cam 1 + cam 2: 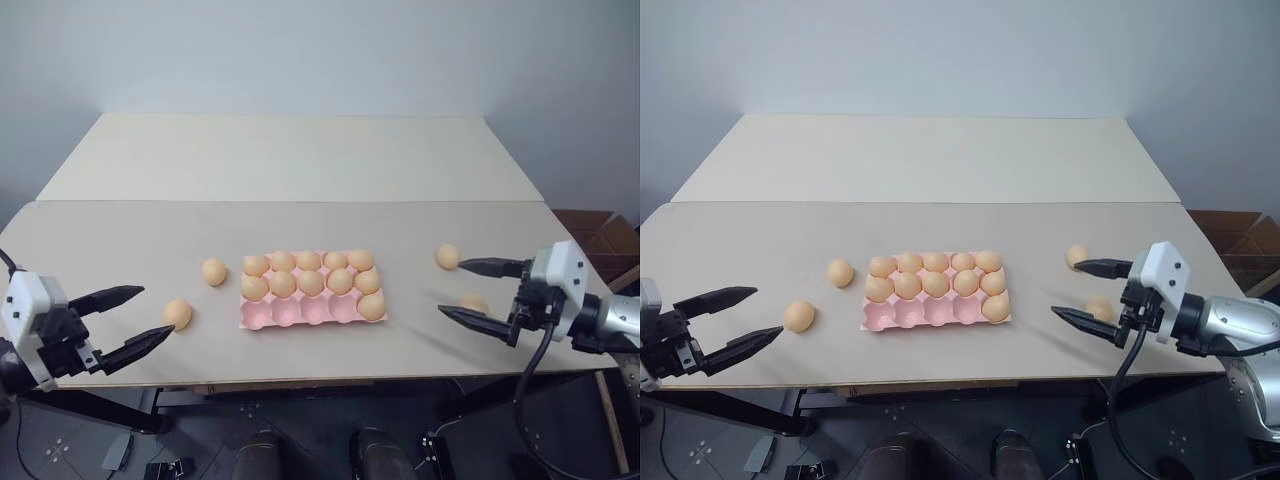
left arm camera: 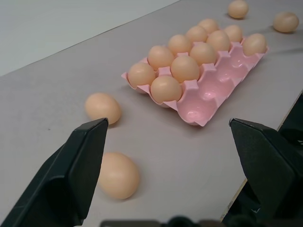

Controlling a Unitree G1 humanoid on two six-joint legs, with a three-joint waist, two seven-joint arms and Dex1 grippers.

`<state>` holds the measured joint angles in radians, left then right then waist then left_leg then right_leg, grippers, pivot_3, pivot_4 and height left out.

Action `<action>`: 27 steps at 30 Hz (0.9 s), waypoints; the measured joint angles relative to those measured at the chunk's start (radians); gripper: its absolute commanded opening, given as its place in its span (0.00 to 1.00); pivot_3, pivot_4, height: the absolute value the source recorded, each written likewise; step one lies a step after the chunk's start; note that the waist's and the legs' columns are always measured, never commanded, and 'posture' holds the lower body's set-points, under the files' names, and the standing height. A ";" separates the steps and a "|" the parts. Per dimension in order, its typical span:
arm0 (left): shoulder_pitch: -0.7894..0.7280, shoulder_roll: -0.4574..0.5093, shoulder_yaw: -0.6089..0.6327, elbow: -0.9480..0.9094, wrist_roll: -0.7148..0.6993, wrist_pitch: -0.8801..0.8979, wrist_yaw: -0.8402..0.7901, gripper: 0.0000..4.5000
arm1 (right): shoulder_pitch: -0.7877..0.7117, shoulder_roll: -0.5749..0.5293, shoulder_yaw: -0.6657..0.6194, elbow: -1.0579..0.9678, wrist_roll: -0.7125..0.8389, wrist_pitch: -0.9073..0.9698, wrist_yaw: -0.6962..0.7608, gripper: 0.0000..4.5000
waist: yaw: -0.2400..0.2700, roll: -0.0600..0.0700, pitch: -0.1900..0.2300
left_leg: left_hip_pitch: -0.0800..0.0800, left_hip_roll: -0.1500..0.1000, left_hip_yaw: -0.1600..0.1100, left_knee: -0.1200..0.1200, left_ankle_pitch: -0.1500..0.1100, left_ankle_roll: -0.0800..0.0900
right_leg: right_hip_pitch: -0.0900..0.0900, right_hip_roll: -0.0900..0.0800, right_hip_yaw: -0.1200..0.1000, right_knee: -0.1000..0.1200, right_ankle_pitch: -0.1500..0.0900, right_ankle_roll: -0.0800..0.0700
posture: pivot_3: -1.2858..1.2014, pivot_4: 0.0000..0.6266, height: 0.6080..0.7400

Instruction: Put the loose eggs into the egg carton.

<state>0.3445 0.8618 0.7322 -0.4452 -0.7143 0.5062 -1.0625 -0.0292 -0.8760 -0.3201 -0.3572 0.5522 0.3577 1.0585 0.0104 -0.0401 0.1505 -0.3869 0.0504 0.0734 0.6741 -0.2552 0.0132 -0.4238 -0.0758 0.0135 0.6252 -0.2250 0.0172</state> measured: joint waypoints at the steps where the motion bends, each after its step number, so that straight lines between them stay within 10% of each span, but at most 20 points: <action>1: -0.007 0.000 0.000 0.001 0.000 0.000 -0.001 0.99 | 0.002 0.000 0.000 -0.003 0.000 0.000 0.000 1.00 | 0.000 0.000 0.000 | 0.000 0.000 0.000 0.000 0.000 0.000 | 0.000 0.000 0.000 0.000 0.000 0.000 | 0.52 0.24 1.00; 27: -0.223 0.036 -0.145 0.001 -0.068 0.037 -0.017 0.99 | 0.104 -0.032 -0.046 -0.047 -0.125 0.197 -0.268 1.00 | -0.001 0.000 0.000 | 0.000 -0.001 0.000 0.000 0.000 0.000 | 0.001 0.000 0.001 0.000 0.000 0.000 | 0.52 0.24 1.00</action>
<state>0.1213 0.8976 0.5870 -0.4438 -0.7823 0.5431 -1.0792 0.0750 -0.9082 -0.3665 -0.4043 0.4277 0.5549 0.7910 0.0090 -0.0401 0.1505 -0.3868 0.0497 0.0736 0.6745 -0.2551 0.0132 -0.4233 -0.0758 0.0141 0.6254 -0.2248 0.0173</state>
